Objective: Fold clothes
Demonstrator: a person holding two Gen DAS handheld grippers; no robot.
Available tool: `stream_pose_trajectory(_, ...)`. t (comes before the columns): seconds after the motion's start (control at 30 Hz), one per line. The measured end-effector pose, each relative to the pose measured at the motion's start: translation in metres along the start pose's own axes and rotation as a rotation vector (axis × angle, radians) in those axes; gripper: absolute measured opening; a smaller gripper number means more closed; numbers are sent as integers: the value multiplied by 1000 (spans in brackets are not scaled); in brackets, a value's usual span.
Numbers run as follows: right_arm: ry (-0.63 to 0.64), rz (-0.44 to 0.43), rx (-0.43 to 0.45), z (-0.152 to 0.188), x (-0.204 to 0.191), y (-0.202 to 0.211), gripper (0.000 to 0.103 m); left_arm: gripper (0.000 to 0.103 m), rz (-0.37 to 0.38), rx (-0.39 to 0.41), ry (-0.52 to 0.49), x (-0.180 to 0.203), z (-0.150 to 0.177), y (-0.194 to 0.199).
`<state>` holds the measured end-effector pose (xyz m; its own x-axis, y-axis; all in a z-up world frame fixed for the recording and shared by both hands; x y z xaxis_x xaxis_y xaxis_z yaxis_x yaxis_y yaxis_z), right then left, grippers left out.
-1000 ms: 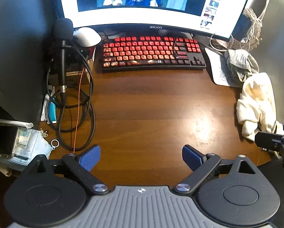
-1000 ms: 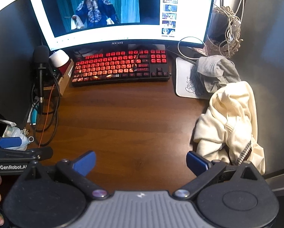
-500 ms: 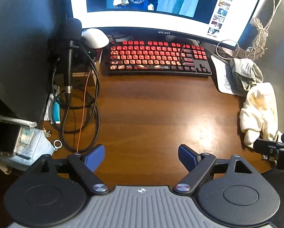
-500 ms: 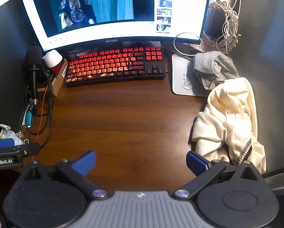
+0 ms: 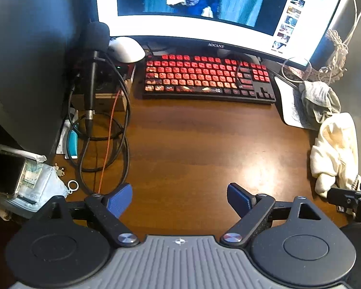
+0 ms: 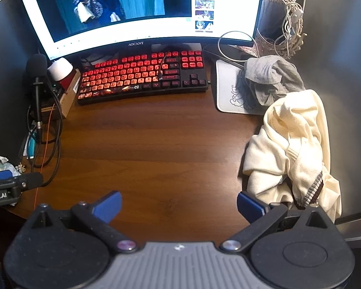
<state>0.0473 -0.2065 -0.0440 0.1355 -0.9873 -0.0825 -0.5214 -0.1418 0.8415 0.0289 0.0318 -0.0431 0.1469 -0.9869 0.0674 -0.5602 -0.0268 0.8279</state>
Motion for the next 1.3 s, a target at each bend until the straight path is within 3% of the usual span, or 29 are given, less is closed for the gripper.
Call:
stream_pose_trajectory(0.23,58,40,55,2,0,-3,102,86,-7,48,-3,-3,0,-3)
stream_pose_trajectory(0.53,95,-2,58,9,-3,-16,102,86,47,9,2,-9,1,-18)
stream_pose_trajectory(0.8,11,-81,36,16,13,-33,101,85,49,-9,-13,-11,5,-35)
stream_pose_trajectory(0.9,-41,-61,96,16,23,-33,101,85,49,-15,-18,-12,6,-42)
stream_pose_trajectory(1.07,-54,-12,105,19,39,-42,102,86,32,-7,-8,-12,10,-52)
stream_pose_trajectory(1.3,-64,10,209,30,64,-43,102,86,160,33,55,-26,16,-64)
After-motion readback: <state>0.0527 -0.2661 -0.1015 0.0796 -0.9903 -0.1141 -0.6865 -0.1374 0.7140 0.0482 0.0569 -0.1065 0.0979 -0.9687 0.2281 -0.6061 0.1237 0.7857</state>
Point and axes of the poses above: each gripper's, at about its wrist camera, not at the fingertips, and y roughly against the way its jaws point, x to its right, z to its underside, the point moved 4 cm from there along -y, roughly the way its jaws point, and after that the axes turned 3 degrees about x, right-handed, at the moved point
